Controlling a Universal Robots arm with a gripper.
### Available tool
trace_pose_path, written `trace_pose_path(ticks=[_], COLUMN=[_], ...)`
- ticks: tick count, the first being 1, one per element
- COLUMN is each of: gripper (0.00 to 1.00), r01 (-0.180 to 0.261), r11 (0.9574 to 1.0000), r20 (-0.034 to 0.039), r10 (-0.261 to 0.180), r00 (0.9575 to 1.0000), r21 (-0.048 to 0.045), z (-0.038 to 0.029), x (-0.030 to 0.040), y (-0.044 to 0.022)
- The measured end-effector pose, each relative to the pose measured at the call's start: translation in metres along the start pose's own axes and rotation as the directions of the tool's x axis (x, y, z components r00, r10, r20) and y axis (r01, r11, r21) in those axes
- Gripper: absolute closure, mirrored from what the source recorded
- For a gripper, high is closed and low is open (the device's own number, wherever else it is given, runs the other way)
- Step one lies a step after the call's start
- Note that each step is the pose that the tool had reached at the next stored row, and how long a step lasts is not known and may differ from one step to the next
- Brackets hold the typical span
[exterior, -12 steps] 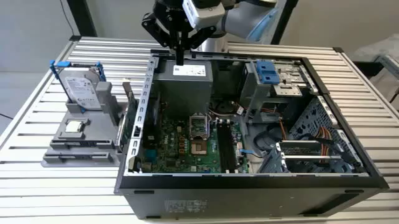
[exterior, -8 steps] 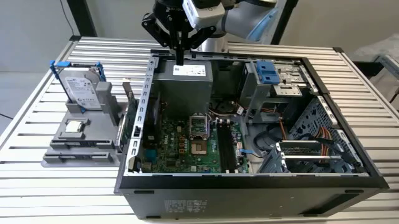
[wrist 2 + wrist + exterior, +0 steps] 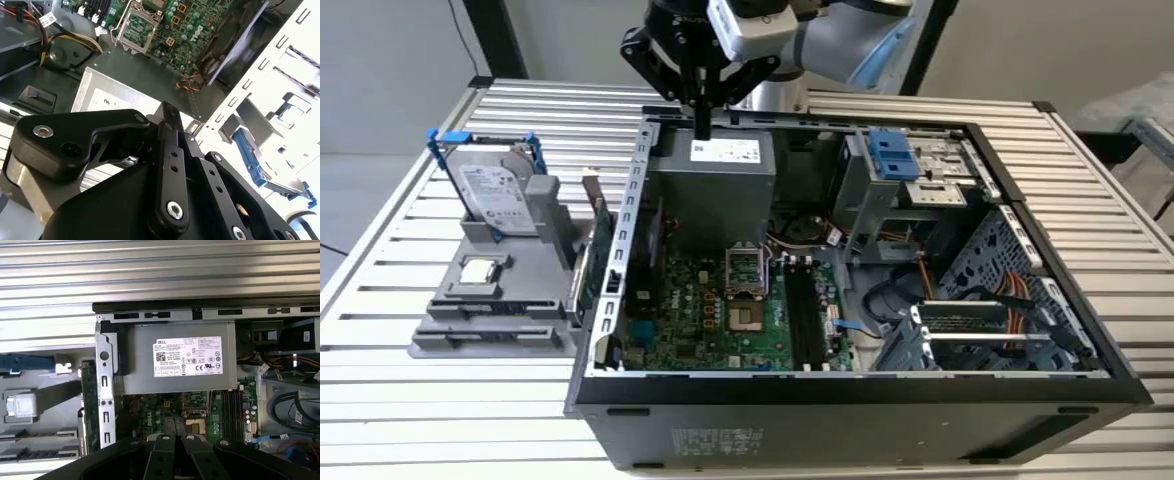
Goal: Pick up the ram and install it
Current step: 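Reach for the ram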
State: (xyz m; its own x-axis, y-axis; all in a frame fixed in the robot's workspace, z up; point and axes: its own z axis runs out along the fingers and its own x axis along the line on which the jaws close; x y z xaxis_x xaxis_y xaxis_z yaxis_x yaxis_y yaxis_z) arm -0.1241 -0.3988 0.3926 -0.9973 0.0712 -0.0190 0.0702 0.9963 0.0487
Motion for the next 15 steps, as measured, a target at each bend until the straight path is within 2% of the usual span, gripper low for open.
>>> trace_pose_path(ticks=[6, 15], gripper=[1.00, 1.00], r01=[0.000, 0.000], r11=[1.0000, 1.0000], r20=[0.0000, 0.0000], r10=[0.000, 0.000], r00=[1.0000, 1.0000], r21=[0.0000, 0.0000], z=[-0.0001, -0.0003], x=[0.0035, 0.0126], y=[-0.0003, -0.0009])
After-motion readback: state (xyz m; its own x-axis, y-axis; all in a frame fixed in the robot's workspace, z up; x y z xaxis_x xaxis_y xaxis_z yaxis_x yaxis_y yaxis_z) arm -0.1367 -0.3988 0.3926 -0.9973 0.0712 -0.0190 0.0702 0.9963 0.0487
